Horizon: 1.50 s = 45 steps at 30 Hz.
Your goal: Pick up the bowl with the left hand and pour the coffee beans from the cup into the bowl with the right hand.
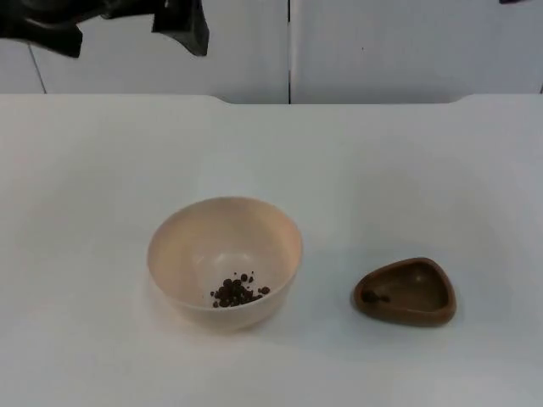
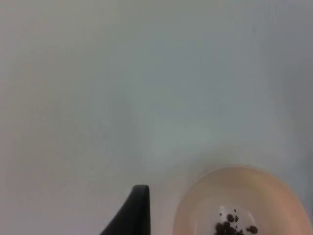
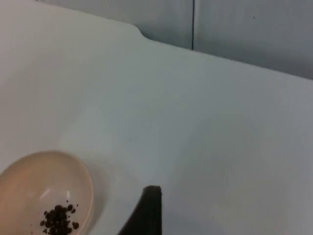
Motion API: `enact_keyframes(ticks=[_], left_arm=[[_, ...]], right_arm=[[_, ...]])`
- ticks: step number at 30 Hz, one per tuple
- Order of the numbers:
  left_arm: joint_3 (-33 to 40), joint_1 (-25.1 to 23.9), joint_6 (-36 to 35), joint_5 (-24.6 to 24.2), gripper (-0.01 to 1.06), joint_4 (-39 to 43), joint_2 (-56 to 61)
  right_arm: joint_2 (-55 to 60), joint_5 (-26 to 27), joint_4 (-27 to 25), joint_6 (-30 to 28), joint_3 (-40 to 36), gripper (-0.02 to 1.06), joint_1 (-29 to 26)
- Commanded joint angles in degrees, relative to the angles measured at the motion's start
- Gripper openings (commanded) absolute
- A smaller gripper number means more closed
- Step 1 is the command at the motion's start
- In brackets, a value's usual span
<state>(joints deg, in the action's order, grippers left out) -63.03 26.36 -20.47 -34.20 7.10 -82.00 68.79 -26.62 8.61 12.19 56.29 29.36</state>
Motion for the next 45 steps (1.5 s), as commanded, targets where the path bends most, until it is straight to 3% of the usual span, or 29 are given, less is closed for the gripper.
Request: enact_keyframes(ticks=[1,9,20,35,45], left_arm=[[-0.1,0.2,0.7,-0.9,1.05,-0.6,2.0],[0.4,0.2,3.0,-4.5,1.05,-0.6,6.4],[9.9,0.2,3.7,-1.0,1.05,-2.2,18.1],[18.5,0.2,3.9,-1.2,1.05,-2.5,36.5],[18.8,0.2,6.2,-8.1,1.05,-2.8,48.6]], right_arm=[[-1.8,-1.1,0.1,-1.5,0.0,0.84,-0.2],[-3.4,-4.0,-0.1,-2.6,-0.1,0.84,-0.2],[-9.1,-5.6,0.1,-2.6,-4.2,0.84,-0.2],[-25.3,-5.2,0.1,-2.8,-13.2,0.84,-0.2],[-36.3,-6.4,-0.1,-2.8,-18.7,0.84,-0.2]])
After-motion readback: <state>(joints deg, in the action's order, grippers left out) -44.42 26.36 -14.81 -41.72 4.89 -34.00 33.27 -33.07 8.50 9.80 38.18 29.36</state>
